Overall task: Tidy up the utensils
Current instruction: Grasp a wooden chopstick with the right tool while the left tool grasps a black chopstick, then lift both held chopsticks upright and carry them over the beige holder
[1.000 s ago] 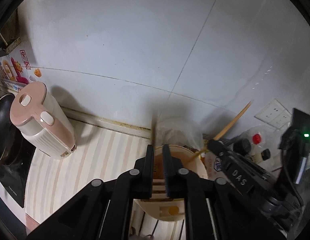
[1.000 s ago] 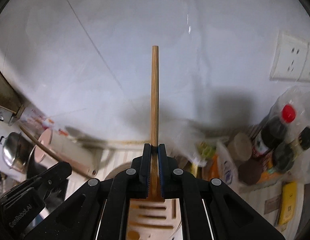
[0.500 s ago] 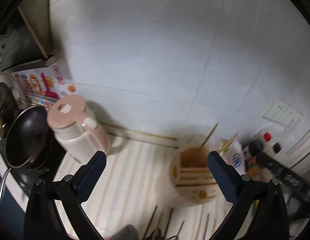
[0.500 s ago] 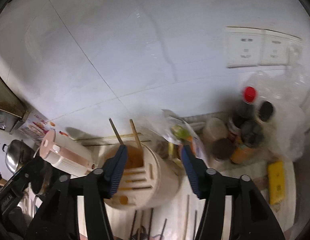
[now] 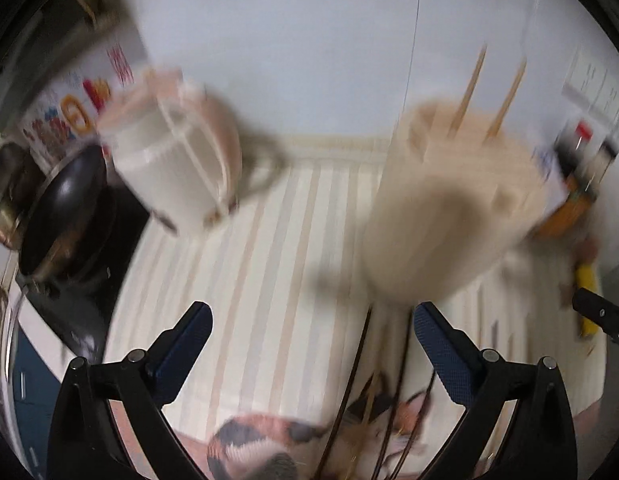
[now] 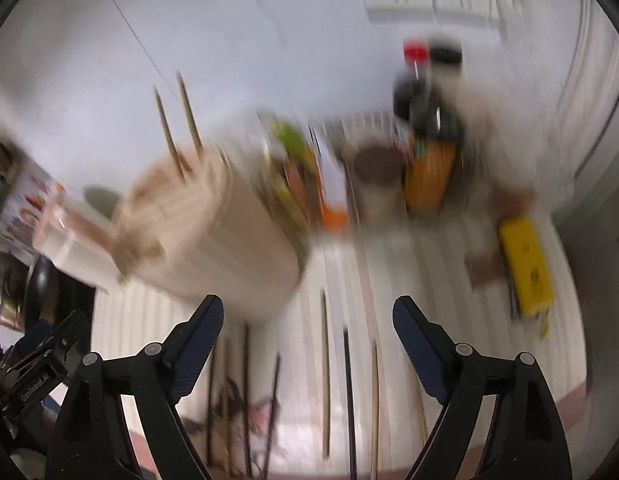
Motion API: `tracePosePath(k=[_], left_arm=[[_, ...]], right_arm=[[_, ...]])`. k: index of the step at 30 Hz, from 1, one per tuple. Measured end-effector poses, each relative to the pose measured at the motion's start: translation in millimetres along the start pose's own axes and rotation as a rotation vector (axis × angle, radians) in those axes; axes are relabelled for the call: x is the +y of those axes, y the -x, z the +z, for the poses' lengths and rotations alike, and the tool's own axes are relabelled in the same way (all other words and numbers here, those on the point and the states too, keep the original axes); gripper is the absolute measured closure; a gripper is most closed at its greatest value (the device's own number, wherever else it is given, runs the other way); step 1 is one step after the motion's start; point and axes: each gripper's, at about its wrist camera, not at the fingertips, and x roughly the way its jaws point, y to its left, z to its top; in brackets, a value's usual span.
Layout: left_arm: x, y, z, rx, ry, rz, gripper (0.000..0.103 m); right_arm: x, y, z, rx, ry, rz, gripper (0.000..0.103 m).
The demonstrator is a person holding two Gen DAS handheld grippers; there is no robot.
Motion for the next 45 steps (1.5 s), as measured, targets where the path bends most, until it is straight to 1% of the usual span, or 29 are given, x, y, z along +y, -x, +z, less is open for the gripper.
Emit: tracePosePath(k=[1, 2, 3, 4, 5, 6, 7, 9, 11, 12, 14, 15, 16, 18, 19, 21, 23, 24, 25, 28, 30, 32, 33, 37, 41, 45], left_arm=[[-1, -12, -9, 0.030, -0.008, 0.002, 0.000], [-3, -27, -20, 0.069, -0.020, 0.006, 0.001], [-4, -35, -25, 0.093, -0.027, 0.005, 0.002], [-6, -47, -33, 0.123, -0.039, -0.002, 0.004], [-9, -59, -42, 0.159, -0.056, -0.009, 0.013], [-13, -72, -49, 0.200, -0.074, -0.014, 0.024], [-16, -84, -55, 0.238, -0.089, -0.020, 0.029], [-23, -102, -63, 0.285, -0.112, -0.031, 0.042], [-30, -120, -69, 0.319, -0.150, -0.017, 0.047], [-33, -125, -70, 0.326, -0.165, -0.012, 0.053], [-40, -134, -72, 0.340, -0.201, -0.008, 0.061], [-44, -138, -74, 0.346, -0.215, -0.017, 0.067], [-45, -137, -74, 0.328, -0.217, -0.024, 0.071], [-47, -138, -73, 0.330, -0.223, -0.035, 0.093], [-46, -138, -72, 0.335, -0.207, -0.046, 0.097], [-41, -139, -71, 0.336, -0.178, -0.034, 0.099], [-27, -141, -69, 0.345, -0.121, -0.027, 0.099], [-17, -142, -68, 0.359, -0.080, -0.031, 0.099], [-6, -142, -69, 0.374, -0.038, -0.036, 0.099], [19, -141, -75, 0.409, 0.056, -0.073, 0.100], [31, -140, -81, 0.428, 0.082, -0.094, 0.100], [38, -140, -84, 0.435, 0.079, -0.113, 0.099], [40, -139, -85, 0.435, 0.072, -0.121, 0.097], [47, -137, -83, 0.444, 0.013, -0.121, 0.095], [34, -139, -80, 0.443, -0.021, -0.114, 0.095], [25, -143, -79, 0.440, -0.038, -0.096, 0.095]], right_arm=[[-2, -11, -7, 0.035, 0.000, -0.003, 0.042], [-4, -21, -13, 0.068, -0.001, -0.007, 0.056], [-7, -36, -21, 0.107, -0.003, -0.001, 0.066], [-9, -47, -27, 0.135, -0.007, 0.001, 0.071], [-11, -58, -32, 0.166, -0.008, -0.001, 0.080], [-12, -67, -37, 0.188, -0.009, -0.001, 0.084], [-13, -76, -41, 0.209, -0.011, -0.001, 0.088], [-13, -97, -50, 0.258, -0.005, -0.015, 0.089], [-12, -111, -54, 0.298, -0.001, -0.019, 0.089], [-11, -117, -55, 0.313, -0.003, -0.022, 0.089], [-10, -128, -58, 0.340, 0.003, -0.032, 0.089], [-10, -134, -58, 0.353, -0.001, -0.034, 0.089], [-9, -139, -57, 0.365, 0.000, -0.035, 0.089], [-6, -150, -56, 0.387, 0.009, -0.055, 0.089], [-4, -154, -56, 0.395, 0.020, -0.068, 0.089], [-1, -164, -58, 0.411, 0.039, -0.112, 0.089], [4, -166, -59, 0.401, 0.057, -0.142, 0.091], [6, -168, -62, 0.409, 0.068, -0.154, 0.095], [8, -168, -64, 0.402, 0.079, -0.167, 0.096], [11, -167, -77, 0.417, 0.096, -0.165, 0.096], [14, -167, -87, 0.450, 0.106, -0.142, 0.096], [17, -166, -99, 0.479, 0.132, -0.132, 0.096], [19, -166, -104, 0.484, 0.150, -0.136, 0.096], [24, -169, -108, 0.499, 0.163, -0.149, 0.095], [28, -170, -118, 0.536, 0.171, -0.175, 0.094], [34, -166, -129, 0.549, 0.197, -0.204, 0.094]])
